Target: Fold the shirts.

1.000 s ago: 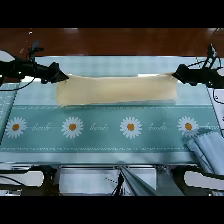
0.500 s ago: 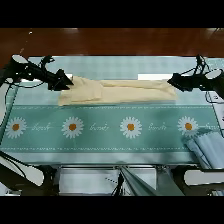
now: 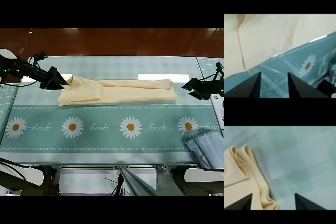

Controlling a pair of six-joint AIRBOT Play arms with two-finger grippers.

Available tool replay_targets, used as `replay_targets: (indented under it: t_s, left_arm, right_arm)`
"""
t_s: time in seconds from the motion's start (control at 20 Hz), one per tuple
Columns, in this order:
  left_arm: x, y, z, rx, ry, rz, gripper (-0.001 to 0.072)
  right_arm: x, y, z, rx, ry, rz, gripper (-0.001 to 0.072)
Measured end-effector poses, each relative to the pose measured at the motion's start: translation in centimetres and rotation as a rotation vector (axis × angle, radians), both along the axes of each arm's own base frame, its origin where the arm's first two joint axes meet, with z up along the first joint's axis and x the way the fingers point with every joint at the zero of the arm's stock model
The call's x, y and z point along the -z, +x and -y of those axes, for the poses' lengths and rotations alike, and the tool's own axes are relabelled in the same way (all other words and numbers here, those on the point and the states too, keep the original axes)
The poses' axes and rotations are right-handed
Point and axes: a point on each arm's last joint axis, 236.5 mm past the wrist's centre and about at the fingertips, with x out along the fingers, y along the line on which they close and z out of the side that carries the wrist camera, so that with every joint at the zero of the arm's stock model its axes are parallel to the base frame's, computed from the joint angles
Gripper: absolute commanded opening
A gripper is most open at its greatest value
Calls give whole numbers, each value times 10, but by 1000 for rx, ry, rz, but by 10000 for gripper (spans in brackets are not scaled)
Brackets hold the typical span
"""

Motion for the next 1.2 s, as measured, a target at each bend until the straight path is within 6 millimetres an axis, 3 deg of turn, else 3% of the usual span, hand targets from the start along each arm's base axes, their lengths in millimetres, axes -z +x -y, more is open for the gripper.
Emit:
replay_targets:
  t_s: [0.2, 0.3, 0.35, 0.4, 0.45, 0.6, 0.7, 0.8, 0.95, 1.2]
  left_arm:
    - [-14, -6, 23, 68, 5, 42, 406]
    - [-19, -9, 34, 96, 7, 56, 406]
    - [-20, -11, 40, 110, 7, 61, 406]
    - [-21, -11, 45, 120, 8, 66, 406]
    - [-22, -12, 50, 130, 9, 71, 405]
    - [-23, -15, 64, 153, 11, 79, 405]
    - [-23, -12, 74, 143, 14, 84, 380]
    - [-24, -12, 90, 153, 17, 98, 28]
    - [-24, -15, 130, 209, 21, 155, 27]
    - [-24, -21, 221, 271, 11, 294, 27]
  right_arm:
    - [23, 15, -37, 19, 174, -8, 605]
    - [28, 33, -57, 46, 232, 24, 558]
    - [30, 42, -66, 60, 241, 42, 430]
    - [33, 50, -72, 69, 238, 57, 191]
    - [36, 56, -76, 76, 222, 72, 20]
    - [25, 73, -90, 87, 215, 135, 19]
    - [3, 77, -96, 54, 200, 191, 19]
    - [-31, 74, -103, -7, 178, 247, 19]
    - [-96, 55, -118, -122, 142, 329, 18]
    - [-200, 2, -131, -189, 70, 438, 19]
